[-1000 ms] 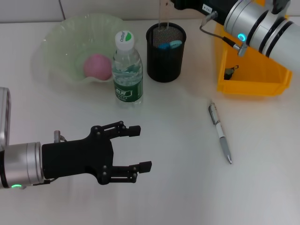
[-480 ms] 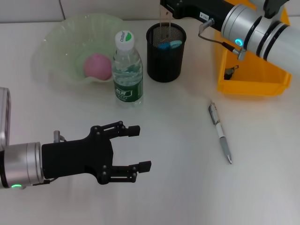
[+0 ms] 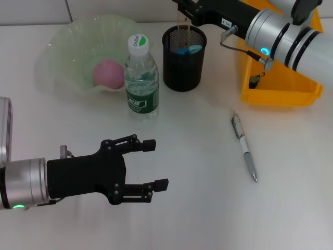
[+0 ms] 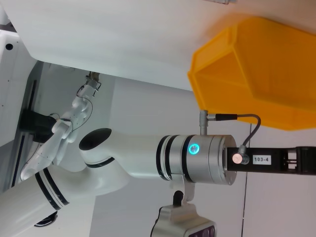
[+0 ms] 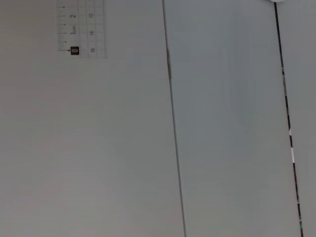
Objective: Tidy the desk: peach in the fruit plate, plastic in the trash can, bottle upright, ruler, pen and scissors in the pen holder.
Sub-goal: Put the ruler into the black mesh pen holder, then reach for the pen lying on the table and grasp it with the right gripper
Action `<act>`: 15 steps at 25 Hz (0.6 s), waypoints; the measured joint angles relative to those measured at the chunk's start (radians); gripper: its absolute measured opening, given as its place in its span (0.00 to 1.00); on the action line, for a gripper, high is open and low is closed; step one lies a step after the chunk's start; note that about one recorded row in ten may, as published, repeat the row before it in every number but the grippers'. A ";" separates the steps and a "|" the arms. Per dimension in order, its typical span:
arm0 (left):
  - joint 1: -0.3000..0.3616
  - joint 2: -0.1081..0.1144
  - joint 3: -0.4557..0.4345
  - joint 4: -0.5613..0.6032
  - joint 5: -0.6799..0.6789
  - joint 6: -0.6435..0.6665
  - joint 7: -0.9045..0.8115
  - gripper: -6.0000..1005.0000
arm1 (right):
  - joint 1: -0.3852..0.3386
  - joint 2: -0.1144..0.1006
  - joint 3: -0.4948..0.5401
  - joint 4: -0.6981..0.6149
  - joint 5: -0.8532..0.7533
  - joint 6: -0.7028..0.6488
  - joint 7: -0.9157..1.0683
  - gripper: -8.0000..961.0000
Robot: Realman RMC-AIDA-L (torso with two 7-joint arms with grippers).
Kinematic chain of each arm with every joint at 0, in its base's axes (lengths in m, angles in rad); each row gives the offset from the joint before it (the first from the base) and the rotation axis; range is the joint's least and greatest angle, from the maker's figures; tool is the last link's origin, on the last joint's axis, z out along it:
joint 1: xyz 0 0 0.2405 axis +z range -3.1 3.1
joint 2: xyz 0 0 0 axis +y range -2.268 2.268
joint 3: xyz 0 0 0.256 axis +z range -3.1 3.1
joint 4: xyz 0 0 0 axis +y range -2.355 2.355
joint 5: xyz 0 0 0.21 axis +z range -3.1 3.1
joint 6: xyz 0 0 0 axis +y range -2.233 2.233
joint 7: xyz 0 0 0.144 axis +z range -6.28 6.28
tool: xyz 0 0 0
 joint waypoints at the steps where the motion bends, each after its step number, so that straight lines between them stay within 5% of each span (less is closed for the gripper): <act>1: 0.000 0.000 0.000 0.000 0.000 0.000 0.000 0.86 | -0.001 0.000 -0.008 0.005 0.000 -0.003 -0.017 0.40; 15: 0.006 0.002 -0.008 0.000 0.000 0.007 0.000 0.86 | -0.050 0.000 -0.052 0.003 0.009 -0.069 -0.011 0.46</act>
